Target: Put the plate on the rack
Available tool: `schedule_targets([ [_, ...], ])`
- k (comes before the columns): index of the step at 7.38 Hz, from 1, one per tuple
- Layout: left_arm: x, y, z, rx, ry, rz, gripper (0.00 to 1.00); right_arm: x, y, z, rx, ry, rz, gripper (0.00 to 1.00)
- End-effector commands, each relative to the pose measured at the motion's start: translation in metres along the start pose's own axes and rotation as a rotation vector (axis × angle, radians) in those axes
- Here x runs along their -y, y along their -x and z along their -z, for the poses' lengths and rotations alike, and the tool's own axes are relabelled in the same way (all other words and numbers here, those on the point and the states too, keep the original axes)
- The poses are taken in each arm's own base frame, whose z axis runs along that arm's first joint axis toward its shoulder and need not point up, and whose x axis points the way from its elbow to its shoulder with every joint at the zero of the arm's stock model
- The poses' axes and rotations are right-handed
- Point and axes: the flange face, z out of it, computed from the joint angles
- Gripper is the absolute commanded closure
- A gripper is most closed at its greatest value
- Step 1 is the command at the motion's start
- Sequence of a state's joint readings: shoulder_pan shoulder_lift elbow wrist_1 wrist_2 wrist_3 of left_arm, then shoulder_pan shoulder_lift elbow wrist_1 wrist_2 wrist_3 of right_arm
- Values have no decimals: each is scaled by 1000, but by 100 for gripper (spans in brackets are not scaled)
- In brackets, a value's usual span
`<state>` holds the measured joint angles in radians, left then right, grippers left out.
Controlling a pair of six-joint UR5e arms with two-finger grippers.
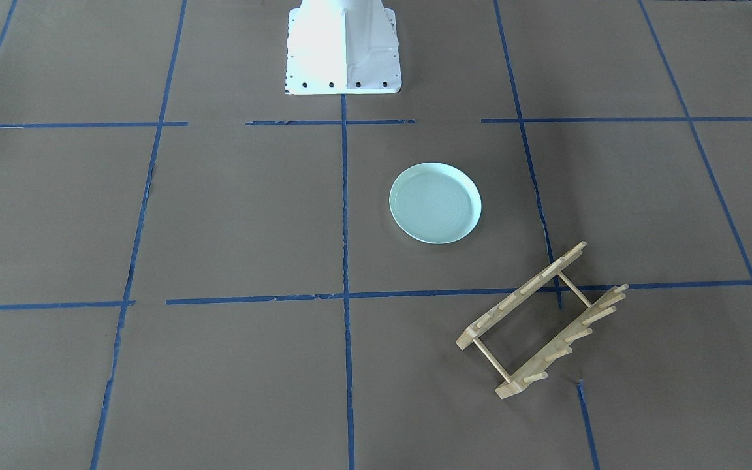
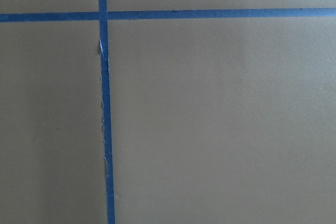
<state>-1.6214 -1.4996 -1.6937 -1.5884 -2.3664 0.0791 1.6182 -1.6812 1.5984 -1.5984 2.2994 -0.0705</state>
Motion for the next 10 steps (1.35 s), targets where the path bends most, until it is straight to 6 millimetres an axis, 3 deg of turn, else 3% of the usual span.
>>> schedule_targets([
  [1, 14, -7, 6, 5, -16, -21, 0, 0, 0, 0, 0, 0, 0, 0],
  [3, 16, -6, 5, 9, -14, -21, 0, 0, 0, 0, 0, 1, 1, 0],
  [4, 30, -23, 17, 0, -39, -53, 0, 0, 0, 0, 0, 1, 1, 0],
  [6, 43, -83, 25, -14, -59, -126, 0, 0, 0, 0, 0, 0, 0, 0],
  [7, 54, -128, 28, -32, -99, -128, 0, 0, 0, 0, 0, 0, 0, 0],
  [9, 71, -221, 13, -103, -126, -23, 0, 0, 0, 0, 0, 0, 0, 0],
  [10, 86, -281, 7, -142, -113, 51, 0, 0, 0, 0, 0, 1, 1, 0],
])
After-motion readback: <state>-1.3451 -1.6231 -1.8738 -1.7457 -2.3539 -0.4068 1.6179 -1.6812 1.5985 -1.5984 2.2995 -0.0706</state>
